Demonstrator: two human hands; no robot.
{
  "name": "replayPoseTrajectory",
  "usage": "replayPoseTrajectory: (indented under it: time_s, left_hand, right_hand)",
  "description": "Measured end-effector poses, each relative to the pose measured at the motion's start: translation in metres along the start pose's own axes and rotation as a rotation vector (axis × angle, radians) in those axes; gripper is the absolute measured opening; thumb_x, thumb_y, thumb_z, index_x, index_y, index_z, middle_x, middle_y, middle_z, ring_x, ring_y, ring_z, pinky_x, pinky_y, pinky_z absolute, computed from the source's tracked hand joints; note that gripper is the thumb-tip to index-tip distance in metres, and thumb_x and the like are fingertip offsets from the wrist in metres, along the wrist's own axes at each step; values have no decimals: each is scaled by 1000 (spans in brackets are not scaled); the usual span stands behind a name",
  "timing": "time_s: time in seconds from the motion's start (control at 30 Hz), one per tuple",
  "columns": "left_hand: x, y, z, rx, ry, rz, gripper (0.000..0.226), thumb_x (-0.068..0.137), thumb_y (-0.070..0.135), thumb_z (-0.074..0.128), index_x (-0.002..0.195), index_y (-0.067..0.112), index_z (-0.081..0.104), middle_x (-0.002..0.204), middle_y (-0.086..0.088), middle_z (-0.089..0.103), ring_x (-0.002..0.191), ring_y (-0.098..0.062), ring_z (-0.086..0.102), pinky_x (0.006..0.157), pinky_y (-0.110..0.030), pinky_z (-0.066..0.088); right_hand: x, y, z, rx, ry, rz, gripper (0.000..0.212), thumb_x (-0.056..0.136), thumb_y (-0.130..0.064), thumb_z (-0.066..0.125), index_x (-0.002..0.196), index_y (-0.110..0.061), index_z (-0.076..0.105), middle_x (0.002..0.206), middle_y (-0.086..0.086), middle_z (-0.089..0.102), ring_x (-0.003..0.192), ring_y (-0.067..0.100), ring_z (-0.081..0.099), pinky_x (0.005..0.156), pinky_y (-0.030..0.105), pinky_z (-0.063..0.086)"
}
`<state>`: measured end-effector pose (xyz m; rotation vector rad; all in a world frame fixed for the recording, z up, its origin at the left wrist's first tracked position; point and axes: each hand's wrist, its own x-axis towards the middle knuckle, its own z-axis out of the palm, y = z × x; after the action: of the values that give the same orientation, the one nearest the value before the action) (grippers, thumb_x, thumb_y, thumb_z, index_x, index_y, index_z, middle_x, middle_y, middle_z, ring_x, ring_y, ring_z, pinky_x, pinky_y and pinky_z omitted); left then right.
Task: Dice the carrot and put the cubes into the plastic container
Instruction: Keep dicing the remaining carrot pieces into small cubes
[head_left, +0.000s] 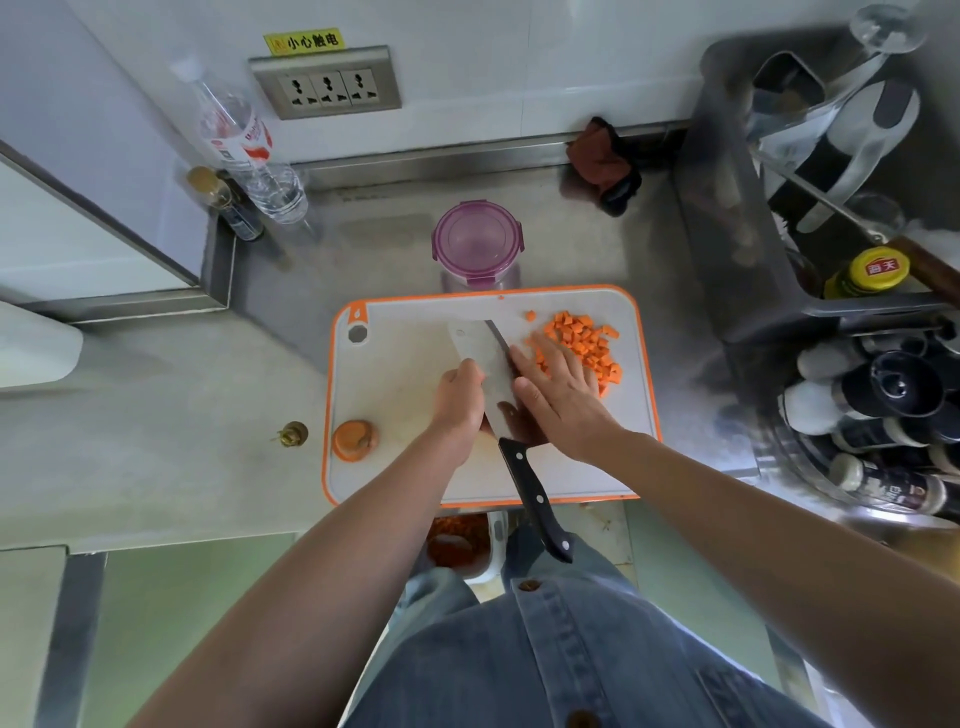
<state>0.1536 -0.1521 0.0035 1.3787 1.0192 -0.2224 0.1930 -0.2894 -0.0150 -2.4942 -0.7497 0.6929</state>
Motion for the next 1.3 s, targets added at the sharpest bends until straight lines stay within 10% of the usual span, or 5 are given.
replayPoseTrajectory:
  time_s: [0.63, 0.87, 1.07, 1.2, 1.3]
  left_hand:
    - [9, -7, -16, -200, 190, -112, 46, 85, 29, 32, 115, 4, 57, 113, -19, 64, 103, -37, 61, 94, -54, 50]
    - [-10, 4, -29, -237, 201, -100, 40, 96, 23, 29, 121, 4, 54, 112, -16, 63, 94, -32, 62, 76, -44, 58]
    - [-12, -2, -41, -256, 183, -108, 41, 94, 25, 30, 120, 6, 55, 112, -17, 65, 94, -36, 65, 73, -46, 59]
    - [-16, -2, -49, -268, 161, -85, 34, 98, 24, 30, 120, 8, 51, 108, -15, 62, 83, -27, 63, 53, -33, 56]
    - [-15, -2, -51, -247, 141, -91, 31, 98, 27, 30, 115, 13, 52, 102, -12, 63, 85, -26, 63, 68, -40, 60]
  right_hand:
    - [-25, 10, -3, 208, -91, -96, 48, 95, -59, 18, 140, -53, 33, 159, -12, 7, 145, 15, -2, 116, 47, -2]
    - [-28, 3, 0, 150, -19, 33, 53, 97, -58, 16, 146, -42, 32, 159, -7, 8, 145, 20, 1, 118, 53, 4]
    - [-24, -33, 7, 95, -137, -210, 48, 94, -57, 18, 139, -53, 36, 159, -10, 7, 144, 18, 0, 114, 48, 2]
    - [-20, -25, 15, 119, -73, 6, 53, 101, -52, 21, 147, -31, 35, 158, -7, 12, 145, 20, 3, 116, 48, 4]
    - [-20, -16, 16, 62, -30, 159, 51, 103, -42, 24, 148, -18, 33, 158, -4, 15, 143, 24, 8, 117, 47, 11]
